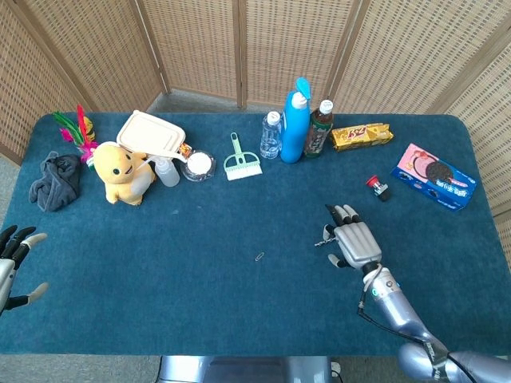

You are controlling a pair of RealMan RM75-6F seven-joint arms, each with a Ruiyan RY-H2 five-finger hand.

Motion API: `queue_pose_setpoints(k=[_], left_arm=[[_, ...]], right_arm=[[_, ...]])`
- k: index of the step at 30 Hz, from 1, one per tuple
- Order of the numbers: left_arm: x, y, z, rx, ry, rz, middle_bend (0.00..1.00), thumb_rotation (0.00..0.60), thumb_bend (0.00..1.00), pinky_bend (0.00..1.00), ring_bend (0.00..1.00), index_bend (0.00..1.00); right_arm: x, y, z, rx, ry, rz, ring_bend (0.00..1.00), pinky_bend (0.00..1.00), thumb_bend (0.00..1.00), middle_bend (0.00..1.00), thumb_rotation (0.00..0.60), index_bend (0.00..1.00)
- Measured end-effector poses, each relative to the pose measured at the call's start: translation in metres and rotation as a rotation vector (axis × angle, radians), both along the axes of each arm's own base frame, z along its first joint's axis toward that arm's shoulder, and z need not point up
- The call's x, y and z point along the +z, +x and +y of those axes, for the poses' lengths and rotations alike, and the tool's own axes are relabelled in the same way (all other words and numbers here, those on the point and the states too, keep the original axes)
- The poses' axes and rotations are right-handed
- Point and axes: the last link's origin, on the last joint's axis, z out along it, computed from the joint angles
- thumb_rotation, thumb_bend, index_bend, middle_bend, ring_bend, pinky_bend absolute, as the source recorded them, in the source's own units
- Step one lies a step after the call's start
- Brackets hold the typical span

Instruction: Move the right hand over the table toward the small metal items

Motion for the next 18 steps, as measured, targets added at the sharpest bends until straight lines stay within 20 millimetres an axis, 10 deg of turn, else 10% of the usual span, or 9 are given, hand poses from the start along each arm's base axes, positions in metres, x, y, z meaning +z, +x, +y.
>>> queue_pose_setpoints(k=[18], left_arm=[[0.001,0.0,0.0,0.0,0.003,0.004,0.12,0.6,0.34,0.13,0.0,0.16]], right_arm=[[-0.02,0.004,-0.017,-0.005,0.018,0.066,0.0,0.0,0.37,0.0,0.6,0.47]])
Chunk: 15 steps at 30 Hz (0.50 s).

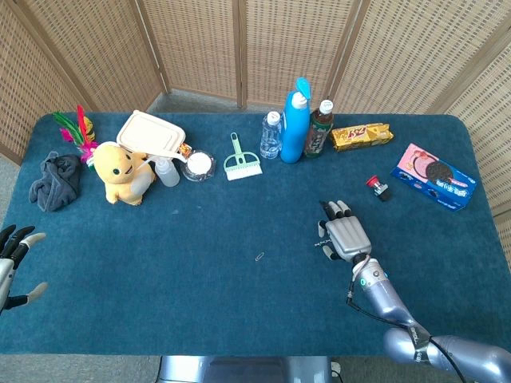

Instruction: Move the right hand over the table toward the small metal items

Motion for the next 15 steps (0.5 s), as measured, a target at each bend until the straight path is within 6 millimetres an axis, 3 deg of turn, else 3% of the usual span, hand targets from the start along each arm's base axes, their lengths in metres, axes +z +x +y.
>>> queue_pose_setpoints(k=[15], left_arm=[[-0.0009,0.0001,0.0001,0.0,-0.006,-0.004,0.12,0.6,0.34,0.13,0.0,0.16]], right_arm=[[-0.0081,0.0013,-0.0024,0.009,0.002,0.015,0.0,0.0,0.38,0.0,0.6,0.48]])
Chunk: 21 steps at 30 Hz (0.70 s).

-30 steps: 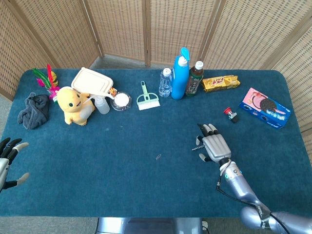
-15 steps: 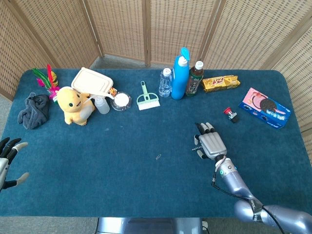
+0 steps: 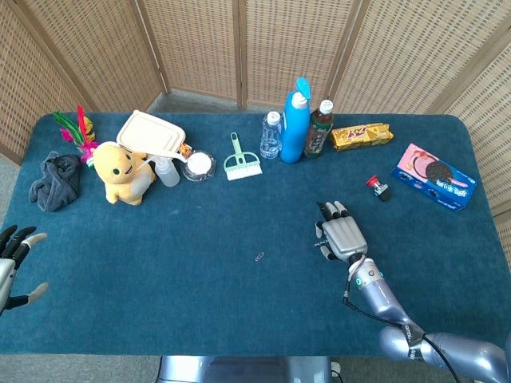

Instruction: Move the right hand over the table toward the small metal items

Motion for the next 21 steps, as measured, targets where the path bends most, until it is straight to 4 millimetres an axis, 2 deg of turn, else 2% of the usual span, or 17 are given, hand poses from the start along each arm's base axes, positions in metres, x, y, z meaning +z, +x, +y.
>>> queue_pose_setpoints(k=[16,21], left_arm=[[0.0,0.0001,-0.0005,-0.001,0.001,0.002,0.12,0.6,0.34,0.12,0.0,0.16],[-0.0001,-0.0005,-0.0004,0.003,0.002,0.017,0.11,0.6,0.34,0.09,0.0,0.16]], right_arm=[[-0.005,-0.0011,-0.004,-0.011,-0.001,0.013,0.0,0.0,0.38,0.0,0.6,0.49],[-0.0047,-0.0018,-0.0052,-0.01,-0.003,0.018,0.0,0.0,0.38,0.0,0.6,0.49]])
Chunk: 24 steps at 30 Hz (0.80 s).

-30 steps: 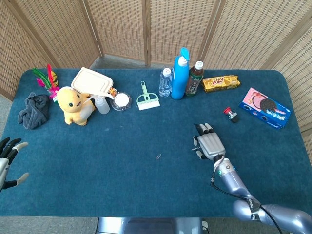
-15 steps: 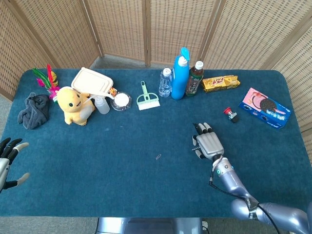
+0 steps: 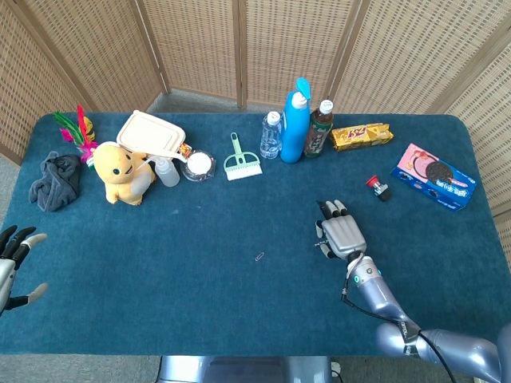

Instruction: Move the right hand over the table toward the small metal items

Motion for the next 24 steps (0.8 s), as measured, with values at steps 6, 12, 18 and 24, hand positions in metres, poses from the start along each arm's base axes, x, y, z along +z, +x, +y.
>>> queue_pose_setpoints(k=[6,12,18,24], left_arm=[[-0.0008,0.0002,0.0,0.004,-0.002,-0.003,0.11,0.6,0.34,0.09,0.0,0.16],[-0.001,0.0001,-0.0001,0.005,-0.005,-0.005,0.11,0.6,0.34,0.09,0.0,0.16],[-0.0002,0.0003,-0.0003,0.004,-0.002,-0.006,0.11,0.6,0.34,0.09,0.0,0.16],[0.0,0.0003,-0.0003,0.002,-0.001,-0.003,0.11,0.6,0.34,0.03,0.0,0.16]], right_arm=[[0.0025,0.0005,-0.0015,0.006,-0.004,0.012,0.0,0.0,0.38,0.0,0.6,0.49],[0.0025,0.0003,-0.0006,0.004,-0.001,0.014,0.0,0.0,0.38,0.0,0.6,0.49],[0.0,0.0004,0.0014,0.006,0.007,0.009,0.0,0.0,0.38,0.0,0.6,0.49],[-0.0019,0.0009,0.0023,0.01,0.01,0.008,0.0,0.0,0.39,0.0,0.6,0.48]])
